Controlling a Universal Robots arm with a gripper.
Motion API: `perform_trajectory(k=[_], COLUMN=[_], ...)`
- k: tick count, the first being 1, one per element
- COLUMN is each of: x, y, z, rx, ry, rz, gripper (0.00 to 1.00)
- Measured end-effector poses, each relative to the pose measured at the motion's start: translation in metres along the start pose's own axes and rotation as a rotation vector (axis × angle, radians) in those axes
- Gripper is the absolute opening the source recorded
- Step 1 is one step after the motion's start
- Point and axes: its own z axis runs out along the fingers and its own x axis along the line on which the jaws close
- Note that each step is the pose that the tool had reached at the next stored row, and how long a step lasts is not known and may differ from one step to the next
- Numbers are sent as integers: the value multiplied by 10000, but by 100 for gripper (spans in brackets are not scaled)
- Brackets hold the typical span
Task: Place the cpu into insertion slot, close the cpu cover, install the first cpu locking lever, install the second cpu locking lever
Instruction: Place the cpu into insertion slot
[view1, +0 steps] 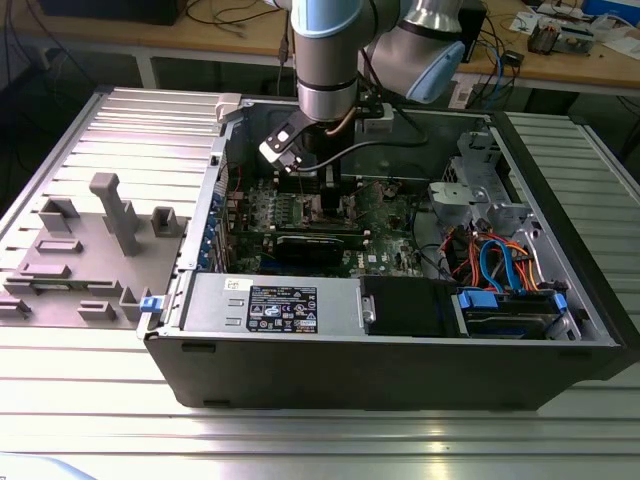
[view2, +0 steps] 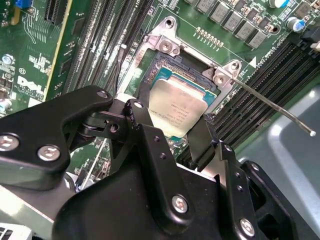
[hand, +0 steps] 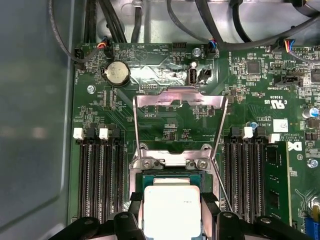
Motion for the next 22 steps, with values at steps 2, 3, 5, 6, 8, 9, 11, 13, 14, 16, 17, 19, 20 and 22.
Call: perform_trajectory(k=[2,3,5,6,8,9,11,13,14,16,17,19,20,22], x=[-1,-3,-7,-7,-7,-7,-7,-7,-7,-7,-8,-8,-8,-9], y=[-2,-3,-3,-3,-4,-5,-7,-13,-19,-22,-22,-22,-20,-18], z=[13,16,23,33,41,49,60,71,76,91,93,92,86,61], rx=[1,2,0,-1,0,0,-1,0,2,3,1,1,-4,0], ry=[0,-2,0,1,1,1,2,0,-2,-3,-1,1,6,2], rz=[1,1,1,0,-6,-8,-9,-6,-6,-8,-1,-1,-1,-1], gripper=[54,54,54,54,54,54,54,54,54,54,54,54,54,54])
